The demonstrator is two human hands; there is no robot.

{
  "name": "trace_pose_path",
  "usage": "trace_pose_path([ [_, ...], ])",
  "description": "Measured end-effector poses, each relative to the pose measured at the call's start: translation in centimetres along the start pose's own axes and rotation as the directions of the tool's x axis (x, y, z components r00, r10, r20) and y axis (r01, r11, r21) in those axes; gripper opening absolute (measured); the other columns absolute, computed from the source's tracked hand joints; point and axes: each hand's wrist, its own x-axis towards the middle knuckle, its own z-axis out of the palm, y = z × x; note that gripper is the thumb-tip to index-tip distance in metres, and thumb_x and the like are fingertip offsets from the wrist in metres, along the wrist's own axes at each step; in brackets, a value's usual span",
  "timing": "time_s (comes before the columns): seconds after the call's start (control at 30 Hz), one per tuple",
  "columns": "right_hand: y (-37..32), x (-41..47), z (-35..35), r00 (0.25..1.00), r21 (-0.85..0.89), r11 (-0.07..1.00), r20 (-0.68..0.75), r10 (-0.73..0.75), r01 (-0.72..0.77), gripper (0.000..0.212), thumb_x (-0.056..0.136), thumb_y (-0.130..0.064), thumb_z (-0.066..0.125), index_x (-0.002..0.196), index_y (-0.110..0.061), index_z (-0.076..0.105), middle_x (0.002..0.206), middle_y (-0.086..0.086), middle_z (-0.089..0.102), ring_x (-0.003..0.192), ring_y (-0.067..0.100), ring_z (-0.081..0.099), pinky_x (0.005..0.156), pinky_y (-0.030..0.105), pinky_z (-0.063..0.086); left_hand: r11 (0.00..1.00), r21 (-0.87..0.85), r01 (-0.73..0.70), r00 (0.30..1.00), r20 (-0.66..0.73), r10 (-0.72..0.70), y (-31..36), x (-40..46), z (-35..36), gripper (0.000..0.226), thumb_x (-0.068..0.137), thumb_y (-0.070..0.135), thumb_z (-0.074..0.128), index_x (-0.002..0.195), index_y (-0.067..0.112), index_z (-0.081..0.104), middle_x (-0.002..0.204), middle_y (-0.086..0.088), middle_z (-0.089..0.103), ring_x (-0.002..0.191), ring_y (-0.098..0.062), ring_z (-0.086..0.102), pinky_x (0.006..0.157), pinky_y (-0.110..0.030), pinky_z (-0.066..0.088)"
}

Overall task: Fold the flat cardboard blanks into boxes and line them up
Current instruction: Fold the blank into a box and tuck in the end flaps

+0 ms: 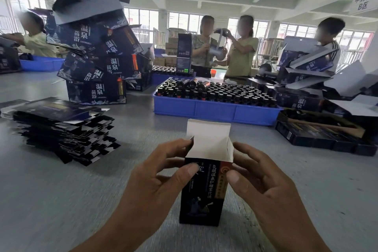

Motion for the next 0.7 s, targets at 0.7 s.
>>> trace_pose_path([
  [0.7, -0.47, -0.30, 0.16, 0.995, -0.162, 0.984, 0.079, -0.062, 0.075, 0.033, 0.084, -0.051, 0.053, 0.111, -0.069, 0.060, 0.122, -0.040, 0.060, 0.109, -0.012, 0.060, 0.080, -0.002, 0.045, 0.993, 0.095, -0.075, 0.997, 0.021, 0.073, -0.28, -0.02, -0.43, 0.022, 0.090, 0.044, 0.061, 0.111, 0.046, 0.069, 0.120, 0.016, 0.067, 0.110, -0.007, 0.066, 0.078, -0.012, 0.052],
])
